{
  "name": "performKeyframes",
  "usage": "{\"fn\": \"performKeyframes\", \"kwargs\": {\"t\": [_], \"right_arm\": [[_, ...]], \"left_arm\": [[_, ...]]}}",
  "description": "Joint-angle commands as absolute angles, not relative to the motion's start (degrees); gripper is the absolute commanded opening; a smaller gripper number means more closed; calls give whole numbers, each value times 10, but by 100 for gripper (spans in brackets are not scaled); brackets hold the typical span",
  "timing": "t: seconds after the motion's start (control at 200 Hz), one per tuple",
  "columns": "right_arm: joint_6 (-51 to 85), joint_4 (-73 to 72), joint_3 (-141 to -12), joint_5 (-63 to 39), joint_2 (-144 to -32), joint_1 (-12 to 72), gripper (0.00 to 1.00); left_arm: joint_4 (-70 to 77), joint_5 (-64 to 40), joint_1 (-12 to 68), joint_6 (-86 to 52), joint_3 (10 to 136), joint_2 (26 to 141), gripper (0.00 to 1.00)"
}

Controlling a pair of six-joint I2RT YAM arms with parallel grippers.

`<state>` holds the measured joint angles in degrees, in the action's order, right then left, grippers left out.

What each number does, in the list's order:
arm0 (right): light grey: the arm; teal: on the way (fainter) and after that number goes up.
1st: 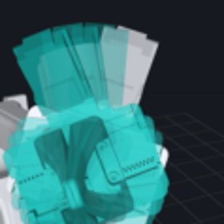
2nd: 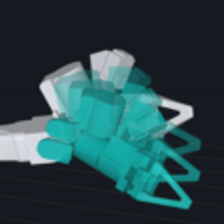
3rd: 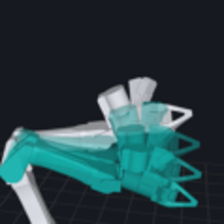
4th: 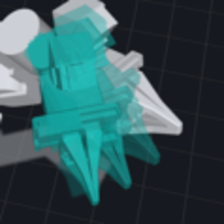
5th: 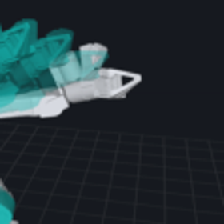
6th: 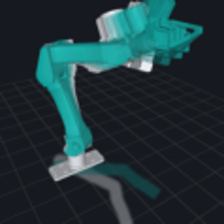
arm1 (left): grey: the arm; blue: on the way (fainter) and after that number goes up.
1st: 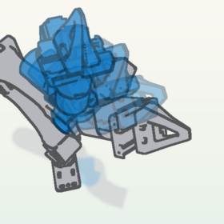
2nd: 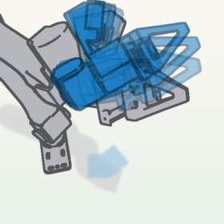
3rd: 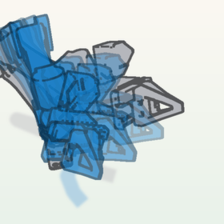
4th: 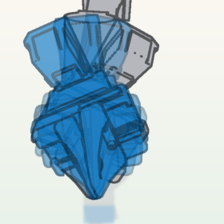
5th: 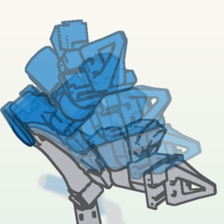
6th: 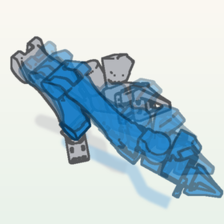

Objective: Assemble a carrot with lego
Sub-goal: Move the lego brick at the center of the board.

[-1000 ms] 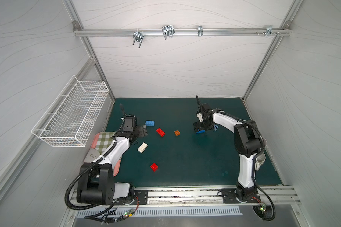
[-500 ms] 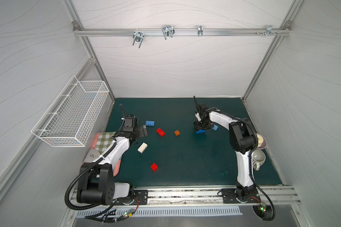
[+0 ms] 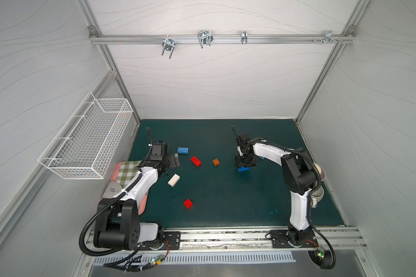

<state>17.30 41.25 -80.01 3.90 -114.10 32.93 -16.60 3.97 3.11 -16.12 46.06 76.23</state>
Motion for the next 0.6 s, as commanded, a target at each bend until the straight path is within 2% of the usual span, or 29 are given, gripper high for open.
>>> {"fn": "performKeyframes", "kwargs": {"t": [0.0,0.34,0.595], "right_arm": [[257,455,-763,46,-1105,356,53],[365,448,-711,26,-1052,403,49],[384,439,-720,19,-1068,420,60]], "left_arm": [[-165,36,33,-172,482,766,95],[-168,36,33,-178,477,764,95],[-169,44,33,-179,472,760,95]]}}
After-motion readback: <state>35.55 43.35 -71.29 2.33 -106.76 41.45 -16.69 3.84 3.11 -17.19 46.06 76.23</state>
